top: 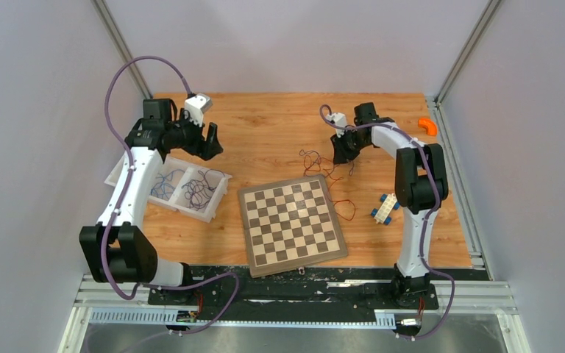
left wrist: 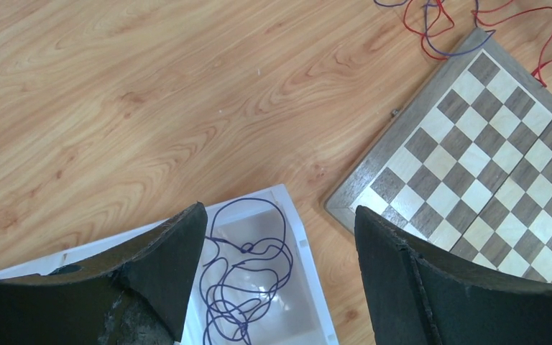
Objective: Untangle the cables
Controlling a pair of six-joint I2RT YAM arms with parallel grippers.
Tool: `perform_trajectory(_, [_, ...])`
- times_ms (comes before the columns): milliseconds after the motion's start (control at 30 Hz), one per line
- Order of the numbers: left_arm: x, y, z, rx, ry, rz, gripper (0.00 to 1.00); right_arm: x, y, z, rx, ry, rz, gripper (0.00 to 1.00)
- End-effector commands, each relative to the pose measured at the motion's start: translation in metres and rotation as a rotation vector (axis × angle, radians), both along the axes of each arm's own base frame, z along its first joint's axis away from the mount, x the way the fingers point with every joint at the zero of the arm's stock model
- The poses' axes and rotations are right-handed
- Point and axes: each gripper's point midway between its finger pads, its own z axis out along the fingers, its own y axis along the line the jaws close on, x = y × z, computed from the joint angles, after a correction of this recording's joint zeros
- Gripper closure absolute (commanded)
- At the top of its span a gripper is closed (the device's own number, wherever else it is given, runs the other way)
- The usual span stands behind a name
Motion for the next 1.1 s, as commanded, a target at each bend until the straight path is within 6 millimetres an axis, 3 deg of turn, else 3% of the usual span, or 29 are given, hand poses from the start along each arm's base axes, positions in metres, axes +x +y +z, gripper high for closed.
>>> perform_trajectory(0, [0.012,-0.008,0.026,-0.029,-0.087,-0.041,0.16,0.007,0.016,0.062,0.099,-0.123,0.094,0.94])
perform_trajectory(67, [0.017,-0.011,0.034,-0.048,-0.119,-0.047,0.14,0.004,0.031,0.098,0.196,-0.173,0.136,1.00])
perform_trajectory(167, [0.020,-0.023,0.048,-0.106,-0.172,-0.096,0.01,-0.005,0.054,0.160,0.361,-0.231,0.203,1.00])
perform_trajectory(333, [0.025,-0.052,0.082,-0.210,-0.319,-0.217,0.00,-0.011,0.075,0.236,0.546,-0.276,0.242,1.00])
perform_trajectory(533, [0.026,-0.096,0.109,-0.262,-0.438,-0.363,0.00,-0.027,0.097,0.296,0.679,-0.312,0.304,1.00])
perform_trajectory(800, [0.026,-0.164,0.125,-0.361,-0.486,-0.513,0.00,-0.051,0.124,0.358,0.798,-0.372,0.374,1.00])
perform_trajectory(1067, [0.038,-0.226,0.125,-0.514,-0.500,-0.533,0.00,-0.067,0.143,0.435,0.930,-0.503,0.427,1.00])
